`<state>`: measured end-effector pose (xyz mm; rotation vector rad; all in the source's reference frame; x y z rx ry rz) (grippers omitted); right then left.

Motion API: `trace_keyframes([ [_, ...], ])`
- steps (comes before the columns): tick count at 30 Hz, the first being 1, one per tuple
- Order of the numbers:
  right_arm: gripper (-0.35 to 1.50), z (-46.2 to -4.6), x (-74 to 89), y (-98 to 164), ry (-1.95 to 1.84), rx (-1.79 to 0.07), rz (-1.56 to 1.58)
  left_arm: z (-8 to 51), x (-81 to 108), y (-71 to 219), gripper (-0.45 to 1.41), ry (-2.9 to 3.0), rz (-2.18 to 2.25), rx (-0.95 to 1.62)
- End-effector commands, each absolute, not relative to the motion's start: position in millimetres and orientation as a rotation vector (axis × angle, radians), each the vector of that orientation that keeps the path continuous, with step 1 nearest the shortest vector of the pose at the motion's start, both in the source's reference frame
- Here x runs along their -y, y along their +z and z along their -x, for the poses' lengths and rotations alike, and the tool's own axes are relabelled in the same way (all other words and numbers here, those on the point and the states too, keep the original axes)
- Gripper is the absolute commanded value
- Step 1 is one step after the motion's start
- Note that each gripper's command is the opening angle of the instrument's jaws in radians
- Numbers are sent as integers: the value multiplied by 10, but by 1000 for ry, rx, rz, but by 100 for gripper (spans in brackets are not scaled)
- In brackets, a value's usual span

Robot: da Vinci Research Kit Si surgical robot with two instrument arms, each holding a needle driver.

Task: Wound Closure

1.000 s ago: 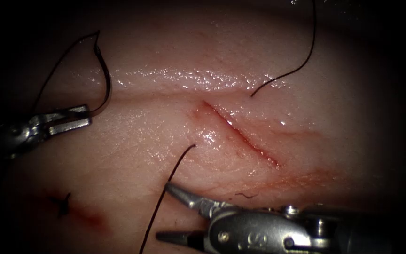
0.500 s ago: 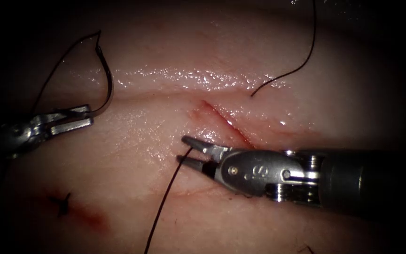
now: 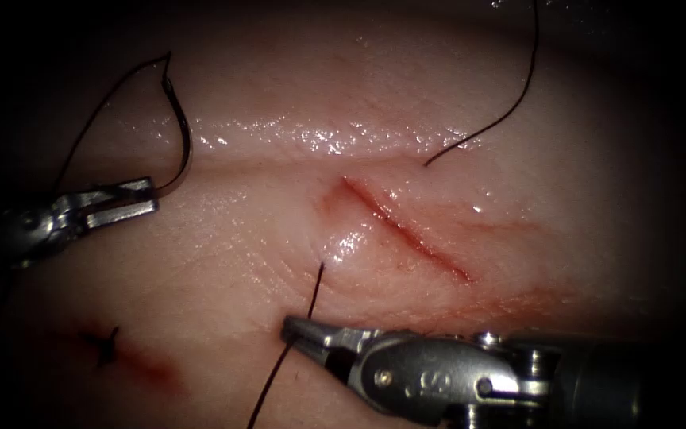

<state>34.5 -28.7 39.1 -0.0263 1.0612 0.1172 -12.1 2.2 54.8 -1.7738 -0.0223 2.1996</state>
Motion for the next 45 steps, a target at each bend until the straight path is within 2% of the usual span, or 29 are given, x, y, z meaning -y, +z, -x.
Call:
trace_keyframes([
  [1,-35,-361,305,377,98,-1073,14,126,-19,553,-45,2199,1774,21],
  [10,-35,-381,337,337,38,-1093,-22,126,-19,553,-45,2199,1775,22],
  [11,47,-381,329,340,50,-1105,-13,126,-19,553,-45,2199,1775,22],
  [12,71,-379,323,343,61,-1117,-3,126,-19,553,-45,2199,1775,22],
  [14,101,-370,303,352,86,-1122,5,126,-19,553,-45,2199,1775,22],
  [16,113,-363,289,359,103,-1118,9,126,-19,553,-45,2199,1776,22],
  [24,118,-332,225,406,175,-1107,55,126,-18,553,-45,2202,1775,25],
  [31,109,-328,203,452,169,-1090,87,127,-18,553,-45,2202,1775,24],
  [33,101,-331,201,470,159,-1074,91,127,-18,553,-45,2201,1776,24],
  [34,91,-332,201,476,155,-1068,93,127,-18,553,-45,2201,1776,24],
  [35,76,-331,201,480,153,-1067,96,127,-18,553,-45,2201,1776,24],
  [36,-8,-328,203,488,166,-1048,108,127,-18,553,-45,2201,1776,25],
  [37,-35,-326,205,490,169,-1040,121,127,-18,553,-45,2204,1775,27],
  [45,-35,-321,225,456,162,-1044,82,128,-18,553,-45,2204,1776,28],
])
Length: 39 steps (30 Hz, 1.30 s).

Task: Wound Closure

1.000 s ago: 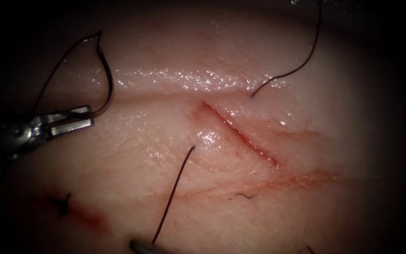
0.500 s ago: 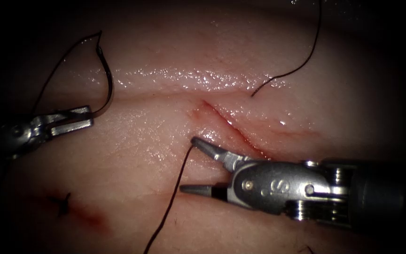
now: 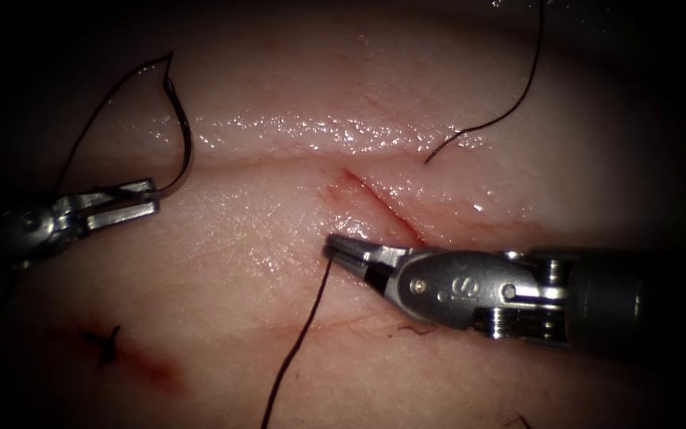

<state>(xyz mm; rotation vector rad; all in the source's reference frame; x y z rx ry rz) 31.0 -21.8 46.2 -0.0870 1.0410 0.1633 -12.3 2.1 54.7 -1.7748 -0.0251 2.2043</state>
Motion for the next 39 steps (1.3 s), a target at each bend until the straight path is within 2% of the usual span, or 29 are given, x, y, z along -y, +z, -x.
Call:
trace_keyframes([
  [1,-35,-325,235,439,158,-1059,64,128,-18,553,-45,2208,1778,22],
  [18,-35,-373,334,321,-16,-1123,-48,128,-17,553,-45,2210,1780,27],
  [19,0,-374,323,320,-3,-1129,-41,128,-17,552,-45,2210,1780,27],
  [20,57,-371,309,323,27,-1149,-17,128,-17,552,-45,2217,1780,23],
  [22,98,-363,285,332,75,-1152,16,129,-17,552,-45,2216,1780,23],
  [23,106,-359,273,337,86,-1150,26,129,-17,552,-45,2216,1781,24],
  [33,103,-330,206,411,157,-1102,110,128,-16,552,-45,2219,1781,27],
  [39,86,-335,190,457,163,-1068,146,128,-16,551,-45,2219,1782,28],
])
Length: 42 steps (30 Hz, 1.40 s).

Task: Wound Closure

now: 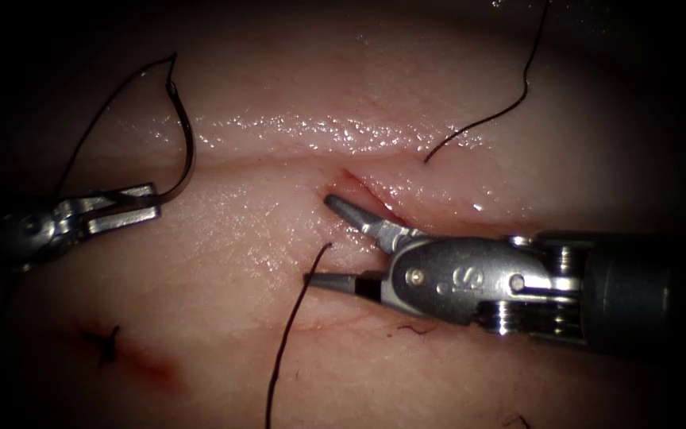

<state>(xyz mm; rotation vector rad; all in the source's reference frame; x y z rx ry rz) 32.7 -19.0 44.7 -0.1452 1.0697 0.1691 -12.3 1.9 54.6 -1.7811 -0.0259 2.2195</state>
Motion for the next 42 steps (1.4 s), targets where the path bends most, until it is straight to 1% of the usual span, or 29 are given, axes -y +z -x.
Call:
trace_keyframes([
  [1,76,-336,191,468,152,-1053,144,128,-16,551,-45,2219,1782,28],
  [2,57,-335,192,473,148,-1046,145,128,-16,551,-45,2222,1780,31],
  [3,17,-333,195,477,137,-1037,151,128,-16,551,-45,2222,1780,31],
  [4,-35,-329,201,483,144,-1012,153,128,-16,551,-45,2222,1780,31],
  [14,-35,-325,222,460,136,-1001,104,128,-15,551,-45,2221,1781,32],
  [30,-35,-375,315,337,16,-1096,15,129,-15,551,-45,2224,1781,35],
  [42,-35,-386,336,317,-29,-1107,-11,130,-15,551,-45,2226,1780,36],
])
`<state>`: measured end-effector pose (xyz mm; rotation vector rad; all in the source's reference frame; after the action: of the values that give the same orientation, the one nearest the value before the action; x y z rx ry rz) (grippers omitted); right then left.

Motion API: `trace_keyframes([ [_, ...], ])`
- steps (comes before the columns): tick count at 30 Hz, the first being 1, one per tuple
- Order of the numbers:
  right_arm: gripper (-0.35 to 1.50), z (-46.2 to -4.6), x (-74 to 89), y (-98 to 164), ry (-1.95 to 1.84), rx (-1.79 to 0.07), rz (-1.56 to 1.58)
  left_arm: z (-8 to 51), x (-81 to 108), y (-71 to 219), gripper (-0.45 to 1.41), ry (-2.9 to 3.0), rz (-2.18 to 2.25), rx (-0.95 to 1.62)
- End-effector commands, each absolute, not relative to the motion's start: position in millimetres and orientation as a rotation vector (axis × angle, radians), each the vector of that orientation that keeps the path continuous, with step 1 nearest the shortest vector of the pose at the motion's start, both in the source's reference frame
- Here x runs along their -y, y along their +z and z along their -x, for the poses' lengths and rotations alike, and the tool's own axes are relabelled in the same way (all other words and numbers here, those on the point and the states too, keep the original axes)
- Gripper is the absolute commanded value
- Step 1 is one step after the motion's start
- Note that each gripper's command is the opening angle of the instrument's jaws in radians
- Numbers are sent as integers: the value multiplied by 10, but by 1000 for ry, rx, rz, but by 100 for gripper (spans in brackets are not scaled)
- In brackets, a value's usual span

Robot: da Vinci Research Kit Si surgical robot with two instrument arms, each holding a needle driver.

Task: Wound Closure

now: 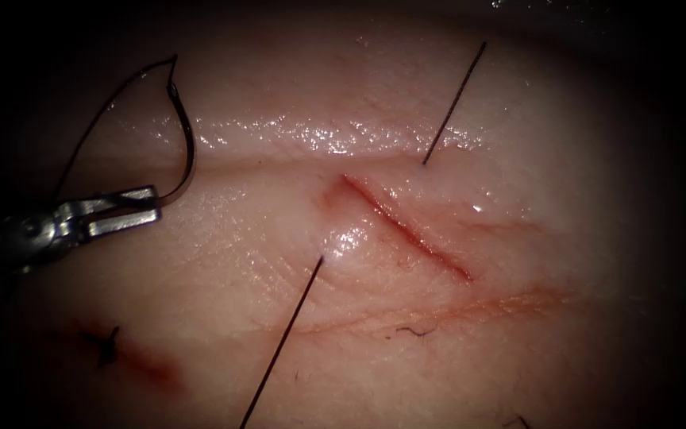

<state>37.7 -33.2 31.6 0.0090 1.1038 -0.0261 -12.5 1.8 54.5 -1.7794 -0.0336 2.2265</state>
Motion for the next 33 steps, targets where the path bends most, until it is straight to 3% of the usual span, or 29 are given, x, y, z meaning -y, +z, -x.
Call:
trace_keyframes([
  [1,-35,-387,338,316,-31,-1108,-11,130,-15,551,-45,2226,1780,36],
  [6,-35,-389,342,310,-38,-1117,-18,130,-15,551,-45,2226,1780,36],
  [7,15,-388,337,311,-30,-1122,-14,130,-15,551,-45,2226,1780,36],
  [8,83,-386,333,311,-15,-1127,-18,130,-15,551,-45,2226,1780,36],
  [9,114,-380,327,312,23,-1135,-37,130,-15,551,-45,2226,1780,36],
  [11,128,-366,319,314,60,-1117,-36,130,-15,551,-45,2226,1780,36],
  [20,148,-242,243,318,215,-1008,59,135,-14,555,-45,2227,1778,28],
  [29,145,-206,187,365,254,-896,121,143,-11,561,-45,2239,1775,27],
  [33,119,-208,165,397,447,-845,110,143,-11,561,-45,2239,1775,28],
])
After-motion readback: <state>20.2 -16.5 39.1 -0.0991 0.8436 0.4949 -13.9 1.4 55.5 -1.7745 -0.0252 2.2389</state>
